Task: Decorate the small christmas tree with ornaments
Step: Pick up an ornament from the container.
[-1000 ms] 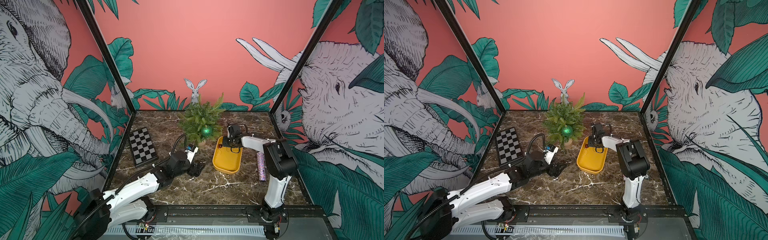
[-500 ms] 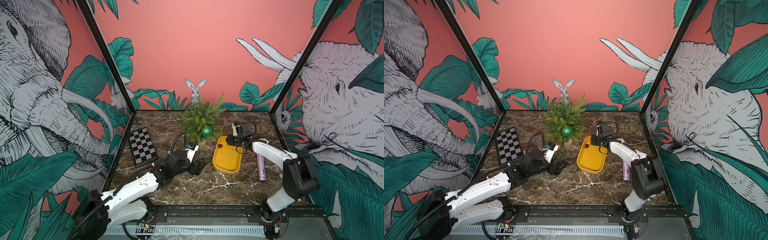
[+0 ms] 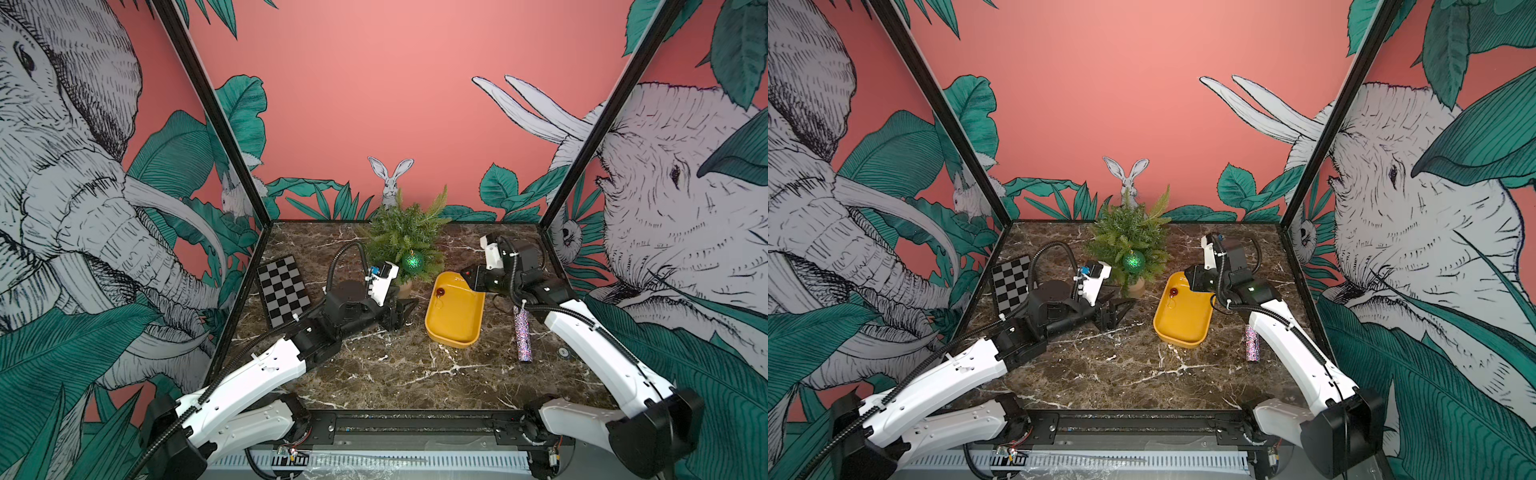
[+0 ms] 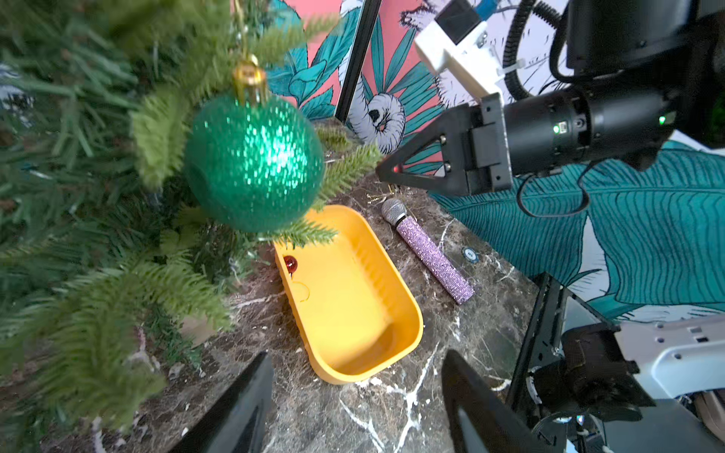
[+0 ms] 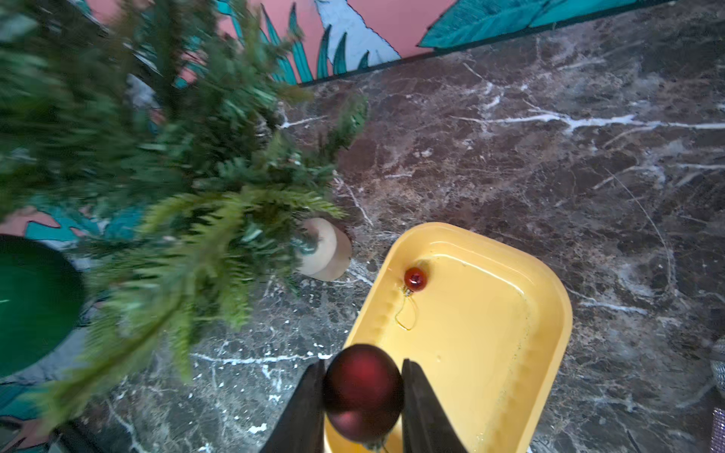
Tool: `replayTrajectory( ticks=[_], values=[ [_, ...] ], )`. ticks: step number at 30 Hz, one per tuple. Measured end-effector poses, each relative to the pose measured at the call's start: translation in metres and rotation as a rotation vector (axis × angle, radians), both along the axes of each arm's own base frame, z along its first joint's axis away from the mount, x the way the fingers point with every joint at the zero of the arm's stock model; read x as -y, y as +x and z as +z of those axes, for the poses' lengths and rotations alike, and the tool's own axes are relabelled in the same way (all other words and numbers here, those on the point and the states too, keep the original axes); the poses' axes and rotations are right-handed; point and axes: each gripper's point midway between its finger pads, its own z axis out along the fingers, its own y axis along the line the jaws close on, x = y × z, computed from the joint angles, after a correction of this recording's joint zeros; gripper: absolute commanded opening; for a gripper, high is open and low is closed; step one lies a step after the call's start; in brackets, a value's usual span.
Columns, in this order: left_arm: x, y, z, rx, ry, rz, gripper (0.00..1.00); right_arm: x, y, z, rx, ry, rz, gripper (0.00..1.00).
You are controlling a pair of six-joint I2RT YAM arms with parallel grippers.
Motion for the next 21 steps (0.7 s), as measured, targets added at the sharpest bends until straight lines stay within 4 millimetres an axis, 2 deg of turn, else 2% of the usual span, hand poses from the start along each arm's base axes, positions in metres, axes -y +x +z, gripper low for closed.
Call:
replayTrajectory(
  ticks=[7, 11, 16, 21],
  values=[
    [0.003, 0.015, 0.058, 0.065, -0.031, 0.016, 0.56, -0.021, -0.005, 0.084, 0.14, 0.079, 0.063, 0.3],
    [0.002, 0.026, 0.086, 0.099, -0.035, 0.029, 0.52, -0.03, -0.005, 0.123, 0.201, 0.128, 0.089, 0.3],
    [0.001, 0.038, 0.109, 0.116, -0.038, 0.039, 0.51, -0.045, 0.002, 0.153, 0.237, 0.17, 0.118, 0.3],
    [0.012, 0.05, 0.128, 0.12, -0.036, 0.014, 0.38, -0.055, 0.011, 0.167, 0.242, 0.195, 0.122, 0.3]
  ],
)
